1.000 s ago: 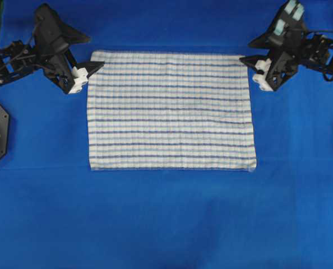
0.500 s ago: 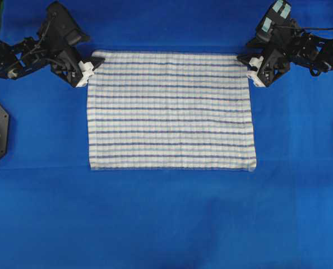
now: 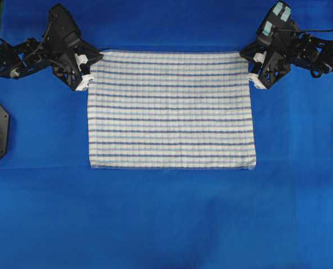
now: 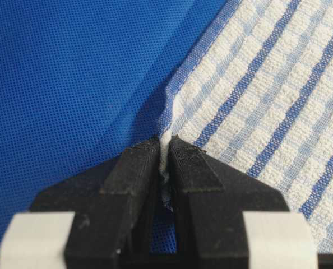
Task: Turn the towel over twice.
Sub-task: 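Grasp the towel's far left and right corners with both grippers, then lift the corners and pull the towel up and away from the table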
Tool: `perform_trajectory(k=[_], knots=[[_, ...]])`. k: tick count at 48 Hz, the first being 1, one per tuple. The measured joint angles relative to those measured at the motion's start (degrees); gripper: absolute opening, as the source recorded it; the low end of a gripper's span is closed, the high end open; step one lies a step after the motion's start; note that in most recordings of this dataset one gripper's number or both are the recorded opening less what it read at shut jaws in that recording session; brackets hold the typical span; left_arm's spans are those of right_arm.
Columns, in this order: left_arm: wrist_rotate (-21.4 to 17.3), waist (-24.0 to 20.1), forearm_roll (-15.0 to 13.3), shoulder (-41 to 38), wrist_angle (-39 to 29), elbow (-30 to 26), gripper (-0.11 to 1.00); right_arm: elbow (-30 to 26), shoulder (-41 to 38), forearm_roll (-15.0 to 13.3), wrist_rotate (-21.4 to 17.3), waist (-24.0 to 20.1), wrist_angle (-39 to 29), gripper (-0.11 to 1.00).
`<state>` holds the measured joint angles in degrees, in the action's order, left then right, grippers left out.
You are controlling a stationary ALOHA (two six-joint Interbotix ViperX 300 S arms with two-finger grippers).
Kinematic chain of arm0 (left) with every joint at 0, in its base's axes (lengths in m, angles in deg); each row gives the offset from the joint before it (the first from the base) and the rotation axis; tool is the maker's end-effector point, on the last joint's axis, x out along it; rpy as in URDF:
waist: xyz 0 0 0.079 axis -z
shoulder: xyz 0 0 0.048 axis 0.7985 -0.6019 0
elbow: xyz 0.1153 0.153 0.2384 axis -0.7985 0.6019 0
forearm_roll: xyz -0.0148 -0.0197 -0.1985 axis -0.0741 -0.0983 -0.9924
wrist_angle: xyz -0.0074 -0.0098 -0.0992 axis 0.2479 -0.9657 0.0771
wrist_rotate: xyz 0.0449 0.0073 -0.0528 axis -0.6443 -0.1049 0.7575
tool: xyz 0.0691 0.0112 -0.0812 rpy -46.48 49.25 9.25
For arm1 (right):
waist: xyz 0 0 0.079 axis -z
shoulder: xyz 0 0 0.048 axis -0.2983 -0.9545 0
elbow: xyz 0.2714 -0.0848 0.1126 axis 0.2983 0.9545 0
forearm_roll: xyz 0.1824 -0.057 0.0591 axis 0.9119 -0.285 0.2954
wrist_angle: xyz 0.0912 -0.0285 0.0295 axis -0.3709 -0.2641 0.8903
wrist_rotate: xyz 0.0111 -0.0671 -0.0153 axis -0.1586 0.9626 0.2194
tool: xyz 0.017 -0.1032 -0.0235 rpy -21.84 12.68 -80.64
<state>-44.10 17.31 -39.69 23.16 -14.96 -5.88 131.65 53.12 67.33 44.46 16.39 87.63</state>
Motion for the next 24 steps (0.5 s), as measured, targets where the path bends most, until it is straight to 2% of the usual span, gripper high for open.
perform_trajectory(k=[10, 24], knots=[[0.18, 0.0, 0.0, 1.41, -1.41, -0.35, 0.03, -0.35, 0.62, 0.0, -0.44, 0.18, -0.09, 0.06], [-0.53, -0.53, 0.0, 10.46, -6.68, -3.87, 0.03, -2.81, 5.54, 0.09, -0.09, 4.04, -3.6, 0.06]])
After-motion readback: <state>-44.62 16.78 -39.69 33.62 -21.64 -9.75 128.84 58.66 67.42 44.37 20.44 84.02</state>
